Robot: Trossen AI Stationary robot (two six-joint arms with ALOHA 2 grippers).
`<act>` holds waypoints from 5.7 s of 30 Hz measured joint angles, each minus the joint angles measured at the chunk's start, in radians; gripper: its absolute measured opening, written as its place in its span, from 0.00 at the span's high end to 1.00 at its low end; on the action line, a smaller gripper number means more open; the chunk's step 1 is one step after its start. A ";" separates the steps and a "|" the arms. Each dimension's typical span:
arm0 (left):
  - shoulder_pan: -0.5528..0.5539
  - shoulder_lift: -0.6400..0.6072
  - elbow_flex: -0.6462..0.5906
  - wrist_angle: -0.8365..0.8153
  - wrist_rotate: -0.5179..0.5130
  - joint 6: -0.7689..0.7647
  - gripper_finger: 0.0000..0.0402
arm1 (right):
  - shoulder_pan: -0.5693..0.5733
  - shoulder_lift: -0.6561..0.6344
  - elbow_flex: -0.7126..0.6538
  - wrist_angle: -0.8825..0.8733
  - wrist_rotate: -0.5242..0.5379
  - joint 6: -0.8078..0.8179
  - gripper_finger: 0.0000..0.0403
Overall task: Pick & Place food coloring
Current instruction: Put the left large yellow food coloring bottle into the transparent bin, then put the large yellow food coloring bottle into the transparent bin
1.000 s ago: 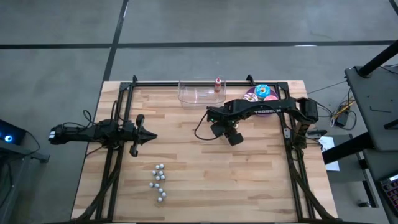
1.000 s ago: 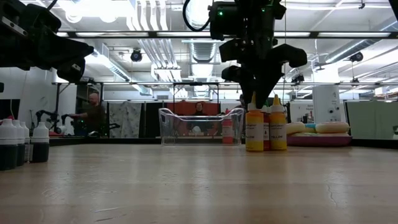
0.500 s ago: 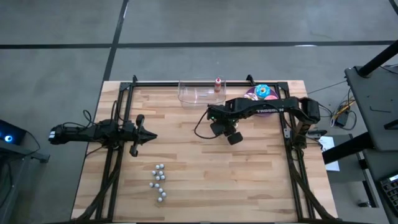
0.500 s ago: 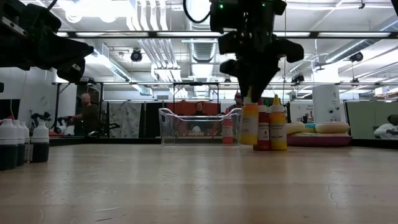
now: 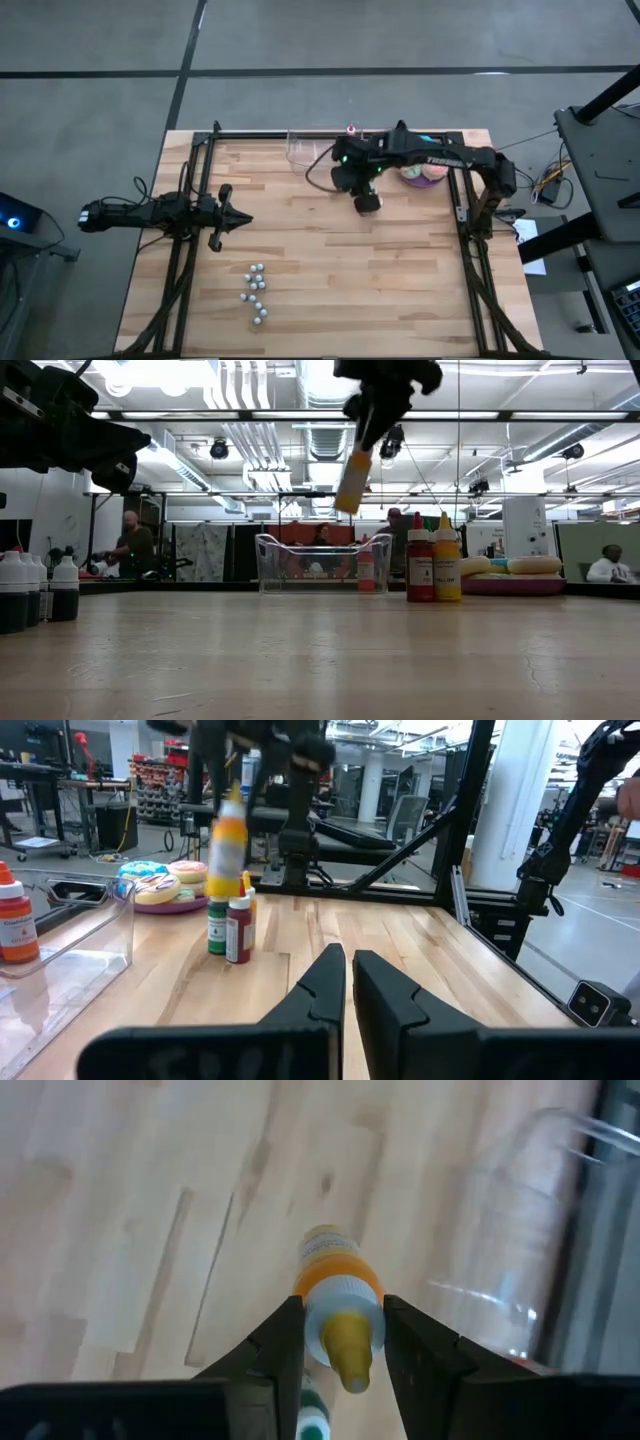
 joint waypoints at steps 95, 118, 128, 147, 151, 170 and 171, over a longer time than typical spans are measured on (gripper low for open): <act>0.000 0.000 0.000 0.007 0.000 0.000 1.00 | -0.474 0.525 0.499 -0.260 -0.024 -0.090 0.73; 0.000 0.000 0.000 0.007 0.000 0.000 1.00 | -0.481 0.527 0.385 -0.162 -0.027 -0.079 0.73; 0.000 0.000 0.000 0.007 0.000 0.000 1.00 | -0.482 0.527 0.385 -0.163 -0.024 -0.079 0.65; 0.000 0.000 0.000 0.007 0.000 0.000 1.00 | -0.482 0.460 0.385 -0.168 -0.024 -0.068 0.57; 0.000 0.000 0.000 0.007 0.000 0.000 1.00 | -0.477 0.417 0.385 -0.184 -0.025 -0.018 0.57; 0.000 0.000 0.000 0.007 0.000 0.000 1.00 | -0.389 0.192 0.276 -0.260 -0.134 -0.058 0.58; 0.000 0.000 0.000 0.007 0.000 0.000 1.00 | -0.384 0.172 0.247 -0.252 -0.134 -0.062 0.58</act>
